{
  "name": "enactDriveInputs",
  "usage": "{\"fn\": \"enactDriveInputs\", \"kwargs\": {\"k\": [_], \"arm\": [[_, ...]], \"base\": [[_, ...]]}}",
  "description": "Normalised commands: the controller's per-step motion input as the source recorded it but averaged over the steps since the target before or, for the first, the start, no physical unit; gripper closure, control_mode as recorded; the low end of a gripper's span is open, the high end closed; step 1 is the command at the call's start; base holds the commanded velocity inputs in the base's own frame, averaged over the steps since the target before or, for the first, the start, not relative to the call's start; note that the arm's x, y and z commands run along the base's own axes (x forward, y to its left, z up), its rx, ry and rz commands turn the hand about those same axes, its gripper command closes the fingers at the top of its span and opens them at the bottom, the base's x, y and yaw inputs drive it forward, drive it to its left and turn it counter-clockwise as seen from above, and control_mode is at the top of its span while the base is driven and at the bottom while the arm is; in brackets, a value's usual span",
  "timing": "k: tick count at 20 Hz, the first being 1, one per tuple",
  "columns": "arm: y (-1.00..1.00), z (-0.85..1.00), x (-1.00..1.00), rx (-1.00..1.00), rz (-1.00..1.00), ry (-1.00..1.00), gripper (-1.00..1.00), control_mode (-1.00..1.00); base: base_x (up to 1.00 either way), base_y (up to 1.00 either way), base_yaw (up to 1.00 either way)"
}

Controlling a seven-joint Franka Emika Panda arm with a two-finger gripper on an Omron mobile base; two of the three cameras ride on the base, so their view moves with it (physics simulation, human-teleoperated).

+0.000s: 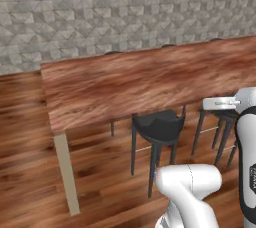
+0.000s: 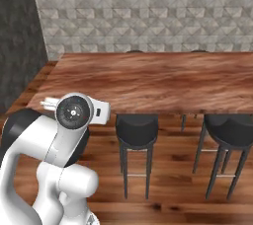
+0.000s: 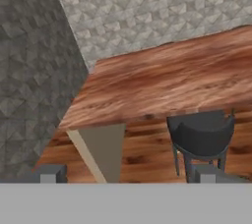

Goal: There is a bowl on the dining counter. Grab a lemon wedge from the fridge and place it in the bowl. Then get the liquor bottle and glass cup from the cabinet and place them next to the bowl.

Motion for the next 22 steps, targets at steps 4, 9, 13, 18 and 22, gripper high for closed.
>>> {"fn": "enactDriveInputs", "kwargs": {"k": [4, 9, 13, 18, 22], "arm": [[0.00, 0.00, 0.00, 0.00, 0.00, 0.00, -1.00, 1.00], [0.00, 0.00, 0.00, 0.00, 0.00, 0.00, -1.00, 1.00], [0.00, 0.00, 0.00, 0.00, 0.00, 0.00, -1.00, 1.00], [0.00, 0.00, 0.00, 0.00, 0.00, 0.00, -1.00, 1.00], [0.00, 0.00, 0.00, 0.00, 0.00, 0.00, -1.00, 1.00]], "base": [[0.00, 1.00, -0.10], [0.12, 1.00, -0.12], [0.49, 1.00, -0.16], [0.66, 1.00, -0.19], [0.69, 1.00, -0.21]]}}
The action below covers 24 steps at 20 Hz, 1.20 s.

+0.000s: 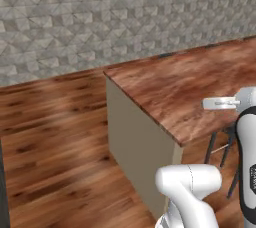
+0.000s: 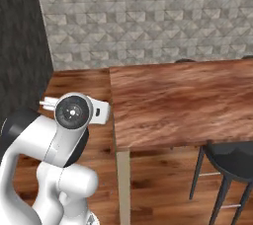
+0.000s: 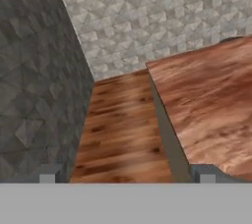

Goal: There is a bowl on the dining counter. Grab a lemon wedge from the fridge and place it in the bowl. Then get the liquor bottle and glass cup from the cabinet and place them next to the bowl.

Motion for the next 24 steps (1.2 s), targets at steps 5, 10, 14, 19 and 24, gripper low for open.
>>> {"fn": "enactDriveInputs", "kwargs": {"k": [5, 10, 14, 19, 24], "arm": [[0.00, 0.00, 0.00, 0.00, 0.00, 0.00, -1.00, 1.00], [0.00, 0.00, 0.00, 0.00, 0.00, 0.00, -1.00, 1.00], [0.00, 0.00, 0.00, 0.00, 0.00, 0.00, -1.00, 1.00], [0.00, 0.00, 0.00, 0.00, 0.00, 0.00, -1.00, 1.00], [0.00, 0.00, 0.00, 0.00, 0.00, 0.00, -1.00, 1.00]], "base": [[0.66, 1.00, -0.19], [0.66, 1.00, -0.19], [0.74, 1.00, -0.24], [0.87, 1.00, -0.30], [0.92, 1.00, -0.32]]}}
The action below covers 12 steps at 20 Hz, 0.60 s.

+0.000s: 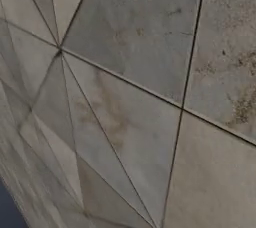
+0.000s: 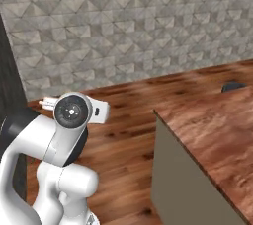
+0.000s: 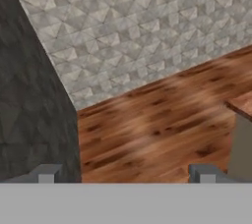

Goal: There is a bowl on the dining counter. Grab a lemon wedge from the fridge and place it in the bowl. Then get the liquor bottle and glass cup from the cabinet and place them next to the bowl.

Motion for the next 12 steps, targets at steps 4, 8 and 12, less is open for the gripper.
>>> {"fn": "enactDriveInputs", "kwargs": {"k": [4, 8, 12], "arm": [[0.00, 0.00, 0.00, 0.00, 0.00, 0.00, -1.00, 1.00], [0.00, 0.00, 0.00, 0.00, 0.00, 0.00, -1.00, 1.00], [0.00, 0.00, 0.00, 0.00, 0.00, 0.00, -1.00, 1.00]], "base": [[0.97, 1.00, -0.32], [1.00, 0.94, -0.36], [1.00, 0.79, -0.44]]}}
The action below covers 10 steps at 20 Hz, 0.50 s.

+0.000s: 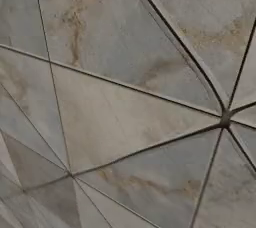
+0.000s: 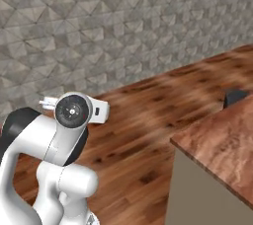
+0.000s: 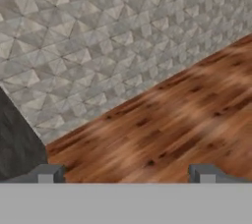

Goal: There is a bowl on the dining counter. Grab a lemon wedge from the fridge and place it in the bowl. Then get the liquor bottle and glass cup from the cabinet and place them next to the bowl.

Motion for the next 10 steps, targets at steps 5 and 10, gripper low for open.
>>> {"fn": "enactDriveInputs", "kwargs": {"k": [5, 10], "arm": [[0.00, 0.00, 0.00, 0.00, 0.00, 0.00, -1.00, 1.00], [0.00, 0.00, 0.00, 0.00, 0.00, 0.00, -1.00, 1.00]], "base": [[1.00, 0.72, -0.48], [1.00, 0.71, -0.48]]}}
